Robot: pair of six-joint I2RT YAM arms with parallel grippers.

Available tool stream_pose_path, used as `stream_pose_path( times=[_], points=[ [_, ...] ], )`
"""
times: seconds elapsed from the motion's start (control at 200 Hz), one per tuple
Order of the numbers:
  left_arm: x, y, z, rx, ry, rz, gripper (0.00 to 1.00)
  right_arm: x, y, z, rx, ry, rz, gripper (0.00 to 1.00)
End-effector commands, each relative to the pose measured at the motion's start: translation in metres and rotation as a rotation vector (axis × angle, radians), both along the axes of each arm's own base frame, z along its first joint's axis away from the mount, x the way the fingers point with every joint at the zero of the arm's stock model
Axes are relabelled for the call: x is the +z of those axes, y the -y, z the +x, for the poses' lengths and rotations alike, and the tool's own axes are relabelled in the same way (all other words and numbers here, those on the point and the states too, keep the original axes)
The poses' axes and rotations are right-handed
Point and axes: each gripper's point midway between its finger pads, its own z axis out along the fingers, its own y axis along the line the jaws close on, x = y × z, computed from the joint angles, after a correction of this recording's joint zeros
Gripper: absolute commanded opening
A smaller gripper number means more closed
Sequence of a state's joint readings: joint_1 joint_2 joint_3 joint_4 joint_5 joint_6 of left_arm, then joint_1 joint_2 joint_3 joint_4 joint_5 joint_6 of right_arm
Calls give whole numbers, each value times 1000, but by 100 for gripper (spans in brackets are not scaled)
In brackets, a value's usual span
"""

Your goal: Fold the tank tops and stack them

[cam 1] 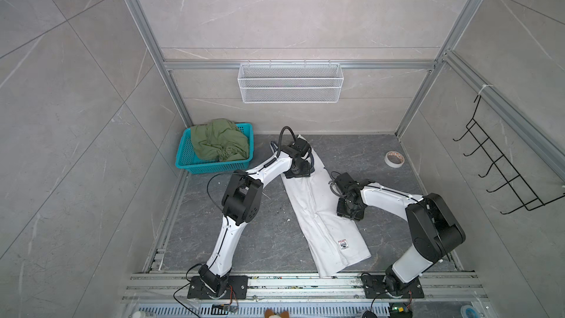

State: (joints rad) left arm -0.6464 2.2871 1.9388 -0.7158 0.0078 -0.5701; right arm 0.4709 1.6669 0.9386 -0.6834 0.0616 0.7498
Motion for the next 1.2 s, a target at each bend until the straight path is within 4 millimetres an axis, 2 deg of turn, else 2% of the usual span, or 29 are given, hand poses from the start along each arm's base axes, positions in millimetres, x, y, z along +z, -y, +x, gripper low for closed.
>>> stream_pose_path(
  times=[0.0,0.045,0.055,0.065,0.2,0.289,0.384,0.449,0.509,0.584,0.659,0.729,0.739,0.759,0.804,0.918,0.988,1.113,1.193],
  points=[
    [-3,13,7,-28,21,-33,64,-21,-19,-31,27,-98,39,47],
    [0,14,11,-49,40,-27,64,-23,-30,-36,41,-103,62,47],
    [-12,13,11,-54,25,-13,64,-23,-32,-38,44,-105,66,47],
    [-16,13,12,-59,22,-7,64,-23,-35,-38,46,-105,72,47],
    [-33,13,27,-114,18,-3,64,-22,-73,-52,108,-109,140,47],
    [-39,13,38,-143,27,-10,64,-16,-94,-54,139,-96,172,47],
    [-38,18,48,-169,42,-9,64,-10,-106,-53,159,-81,189,47],
    [-28,23,52,-176,49,-23,64,-2,-101,-49,154,-53,160,47],
    [-16,26,53,-168,59,-41,64,9,-88,-45,143,-11,107,47],
    [9,28,52,-152,77,-74,65,21,-78,-43,142,39,87,47],
    [40,24,46,-123,83,-94,69,29,-79,-48,165,58,126,47],
    [67,15,34,-94,87,-103,73,31,-83,-57,199,53,183,47],
    [80,14,32,-91,102,-113,74,31,-84,-58,204,53,196,47],
    [89,9,27,-82,109,-118,76,32,-86,-62,213,52,219,47],
    [105,1,14,-74,127,-133,79,32,-88,-69,220,42,261,48],
    [122,-35,-25,-18,155,-146,84,38,-90,-91,232,21,326,48],
    [115,-62,-57,24,139,-131,84,38,-93,-105,244,1,359,49],
    [86,-106,-118,82,72,-104,82,33,-99,-130,246,-44,410,50],
    [68,-128,-157,107,12,-103,80,34,-105,-143,248,-56,453,50]
  ],
)
